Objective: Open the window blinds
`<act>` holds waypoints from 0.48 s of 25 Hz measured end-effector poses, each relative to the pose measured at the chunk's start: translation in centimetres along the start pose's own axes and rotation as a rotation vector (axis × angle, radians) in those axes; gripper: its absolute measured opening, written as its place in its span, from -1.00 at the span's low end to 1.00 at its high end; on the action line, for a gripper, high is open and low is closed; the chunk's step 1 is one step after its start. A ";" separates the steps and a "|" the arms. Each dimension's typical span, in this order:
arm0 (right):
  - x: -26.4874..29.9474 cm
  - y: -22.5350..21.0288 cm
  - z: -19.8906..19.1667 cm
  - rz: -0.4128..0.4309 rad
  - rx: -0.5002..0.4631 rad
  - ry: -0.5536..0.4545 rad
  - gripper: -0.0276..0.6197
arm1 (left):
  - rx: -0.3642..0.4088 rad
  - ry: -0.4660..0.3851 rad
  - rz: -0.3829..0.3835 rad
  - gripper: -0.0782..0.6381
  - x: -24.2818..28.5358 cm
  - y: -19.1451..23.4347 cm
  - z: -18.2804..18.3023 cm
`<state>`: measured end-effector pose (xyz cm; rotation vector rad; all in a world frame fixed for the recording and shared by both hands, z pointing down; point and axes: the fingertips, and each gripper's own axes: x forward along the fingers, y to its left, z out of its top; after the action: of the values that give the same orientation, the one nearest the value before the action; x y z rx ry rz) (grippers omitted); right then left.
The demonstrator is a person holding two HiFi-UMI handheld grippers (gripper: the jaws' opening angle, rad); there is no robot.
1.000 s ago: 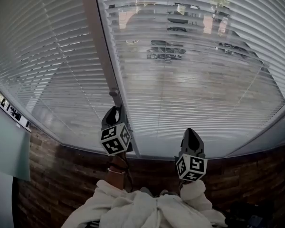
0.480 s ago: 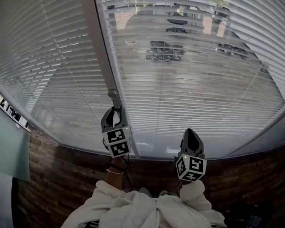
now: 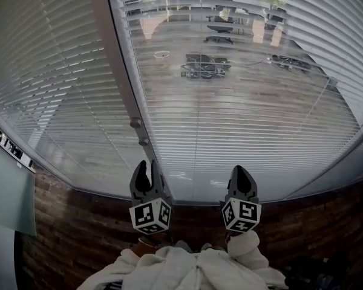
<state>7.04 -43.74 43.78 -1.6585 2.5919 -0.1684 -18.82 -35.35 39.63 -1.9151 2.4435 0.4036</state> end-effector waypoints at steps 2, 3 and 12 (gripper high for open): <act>0.0 -0.2 0.2 0.000 0.000 -0.007 -0.88 | 0.008 -0.033 -0.172 -0.58 -1.3 -5.0 0.2; 0.0 -0.2 0.5 0.002 -0.002 -0.013 -0.88 | -0.015 -0.029 -0.255 -0.78 -1.5 -7.3 0.1; -1.1 0.4 1.9 0.020 -0.018 -0.025 -0.88 | -0.152 0.125 -0.542 -0.78 -2.1 -15.8 -3.5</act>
<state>7.32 -42.68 41.88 -1.6284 2.5988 -0.1227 -2.64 -37.54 40.31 -2.6155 1.8727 0.4642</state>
